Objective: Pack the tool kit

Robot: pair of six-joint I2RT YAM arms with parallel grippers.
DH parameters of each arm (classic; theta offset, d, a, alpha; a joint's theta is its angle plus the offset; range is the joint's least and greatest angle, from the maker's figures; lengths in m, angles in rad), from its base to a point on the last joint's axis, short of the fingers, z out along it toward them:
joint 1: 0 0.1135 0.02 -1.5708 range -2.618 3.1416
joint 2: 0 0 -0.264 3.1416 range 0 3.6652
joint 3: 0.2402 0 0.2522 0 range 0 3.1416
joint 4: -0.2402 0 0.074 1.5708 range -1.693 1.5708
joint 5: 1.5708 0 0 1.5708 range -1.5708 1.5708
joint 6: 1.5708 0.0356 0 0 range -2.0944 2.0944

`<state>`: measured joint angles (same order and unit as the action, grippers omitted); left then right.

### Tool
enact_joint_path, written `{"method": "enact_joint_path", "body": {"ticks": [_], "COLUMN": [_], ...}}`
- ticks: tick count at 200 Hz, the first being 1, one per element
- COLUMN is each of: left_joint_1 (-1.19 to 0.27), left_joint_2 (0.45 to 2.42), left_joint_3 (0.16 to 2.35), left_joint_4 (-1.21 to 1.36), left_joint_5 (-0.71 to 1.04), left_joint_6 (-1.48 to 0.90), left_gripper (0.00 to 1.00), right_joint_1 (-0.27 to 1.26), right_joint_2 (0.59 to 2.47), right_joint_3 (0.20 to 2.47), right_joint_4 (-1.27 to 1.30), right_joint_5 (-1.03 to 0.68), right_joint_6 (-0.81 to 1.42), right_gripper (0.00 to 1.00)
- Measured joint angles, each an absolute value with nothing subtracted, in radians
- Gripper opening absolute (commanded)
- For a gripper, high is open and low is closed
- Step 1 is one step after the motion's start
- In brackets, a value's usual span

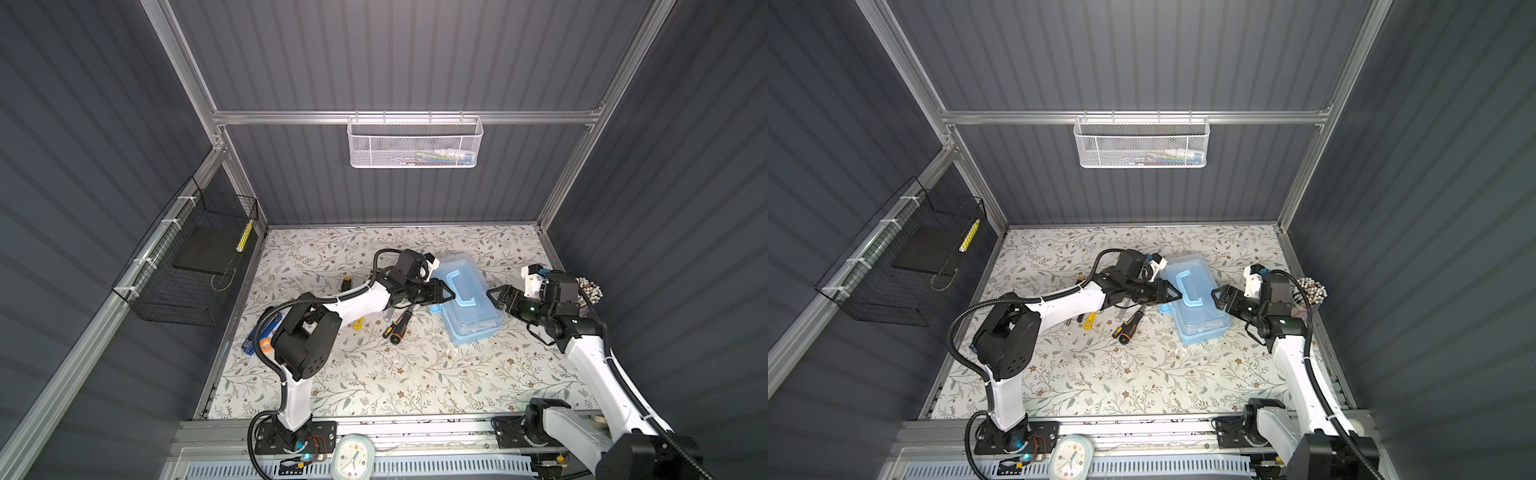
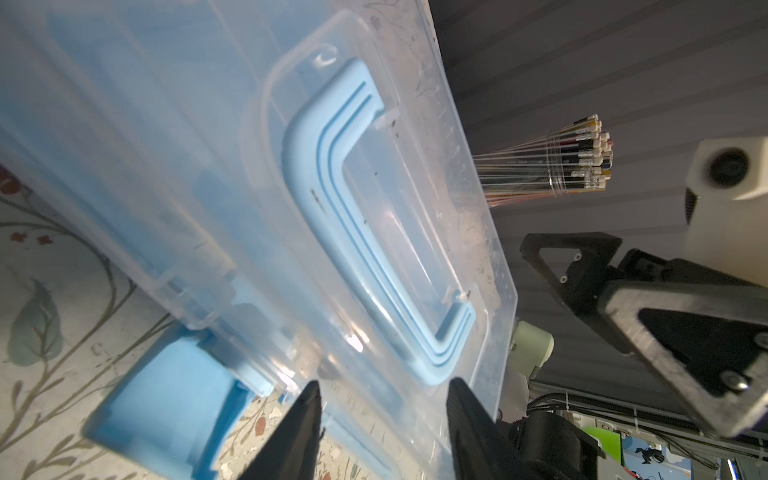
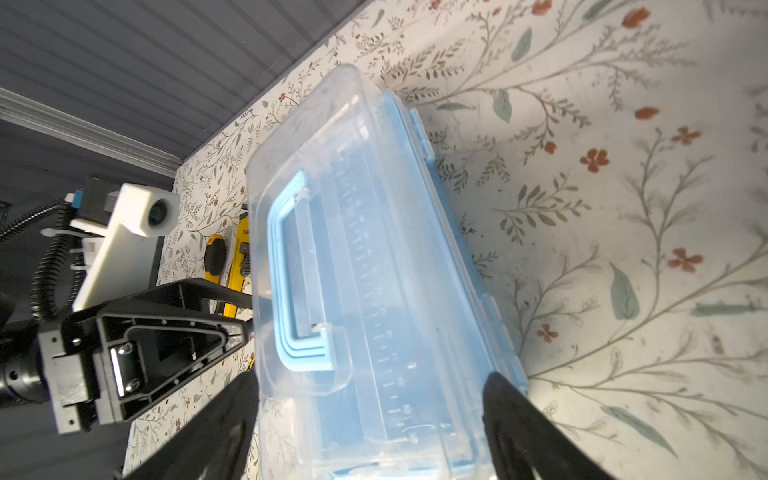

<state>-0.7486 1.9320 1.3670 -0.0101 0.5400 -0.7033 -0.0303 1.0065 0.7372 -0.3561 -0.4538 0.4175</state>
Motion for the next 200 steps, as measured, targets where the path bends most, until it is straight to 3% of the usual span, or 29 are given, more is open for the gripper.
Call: {"method": "enact_joint_path", "body": {"ticks": [26, 97, 200], "left_joint_1": [-0.737, -0.706, -0.690], "left_joint_2": [1.904, 1.863, 1.863], "left_joint_3": [1.337, 1.244, 1.234], "left_joint_4": [-0.003, 0.024, 0.046], "left_joint_5": [0.540, 0.540, 0.541], "left_joint_6": [-0.703, -0.715, -0.719], "left_gripper": [0.51, 0.49, 0.49], "right_joint_1": [0.070, 0.242, 0.292], "right_joint_2": [1.059, 1.325, 1.525], "right_joint_3": [0.827, 1.016, 1.096], "right_joint_4": [-0.367, -0.353, -0.390], "right_joint_5": [-0.442, -0.455, -0.440], "right_joint_6": [0.418, 0.424, 0.395], "right_gripper": [0.86, 0.72, 0.70]}}
